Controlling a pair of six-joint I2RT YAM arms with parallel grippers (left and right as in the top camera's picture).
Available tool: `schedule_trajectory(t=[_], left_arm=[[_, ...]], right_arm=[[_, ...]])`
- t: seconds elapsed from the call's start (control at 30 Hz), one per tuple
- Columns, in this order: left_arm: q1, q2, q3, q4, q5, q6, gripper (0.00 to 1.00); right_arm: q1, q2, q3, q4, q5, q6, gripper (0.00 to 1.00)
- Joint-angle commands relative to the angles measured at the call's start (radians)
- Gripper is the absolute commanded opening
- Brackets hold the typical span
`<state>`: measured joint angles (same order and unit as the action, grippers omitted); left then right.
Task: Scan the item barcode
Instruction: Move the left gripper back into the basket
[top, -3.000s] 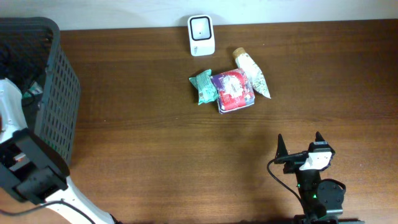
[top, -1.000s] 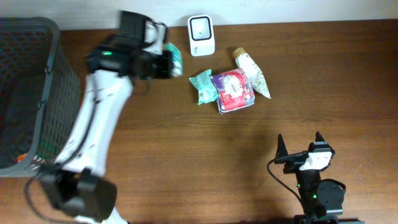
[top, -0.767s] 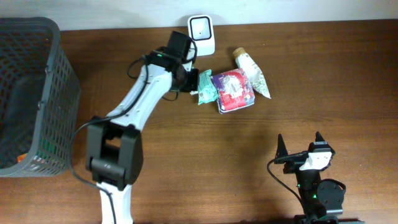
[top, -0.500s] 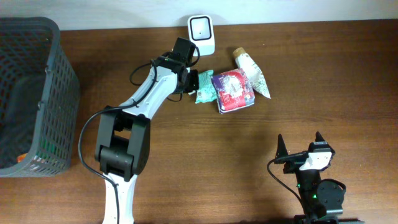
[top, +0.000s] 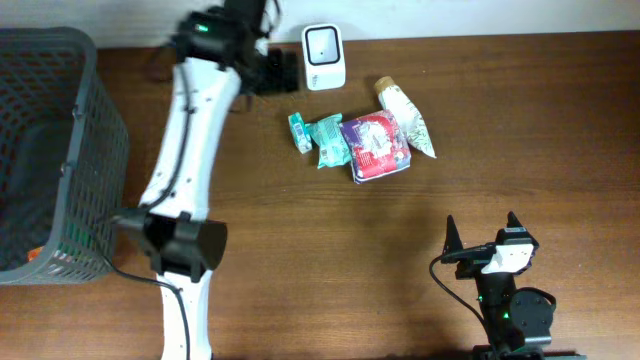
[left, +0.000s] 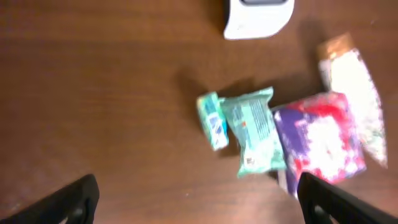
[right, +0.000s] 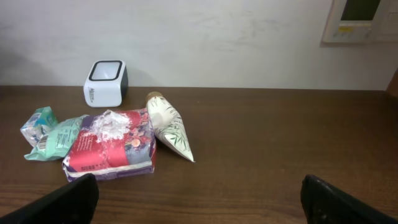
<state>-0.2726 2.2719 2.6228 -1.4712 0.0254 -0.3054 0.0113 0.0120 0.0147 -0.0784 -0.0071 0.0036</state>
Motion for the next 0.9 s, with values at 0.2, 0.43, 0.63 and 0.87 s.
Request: schedule_trajectory(t=[0.2,0.43,0.63,0.87], left_arm=[[0.235,-0.088,0.433,-0.217,-0.014,0.084,0.99],[0.409,-0.254,0.212,-0.217,-0.141,0.006,0.99],[0.608,-0.304,-0.026,-0.200,-0.310,-0.246,0.99],[0.946,-0.303,-0.428,-0.024,-0.196,-0.276,0.85]], right_arm=[[0.008,-0.006,-0.009,-0.002,0.008,0.008,0.98],[0.008,-0.006,-0.009,-0.002,0.008,0.008,0.99],[0.008,-0.006,-0.009,-0.002,0.008,0.008,0.99],[0.008,-0.006,-0.009,-0.002,0.008,0.008,0.98]])
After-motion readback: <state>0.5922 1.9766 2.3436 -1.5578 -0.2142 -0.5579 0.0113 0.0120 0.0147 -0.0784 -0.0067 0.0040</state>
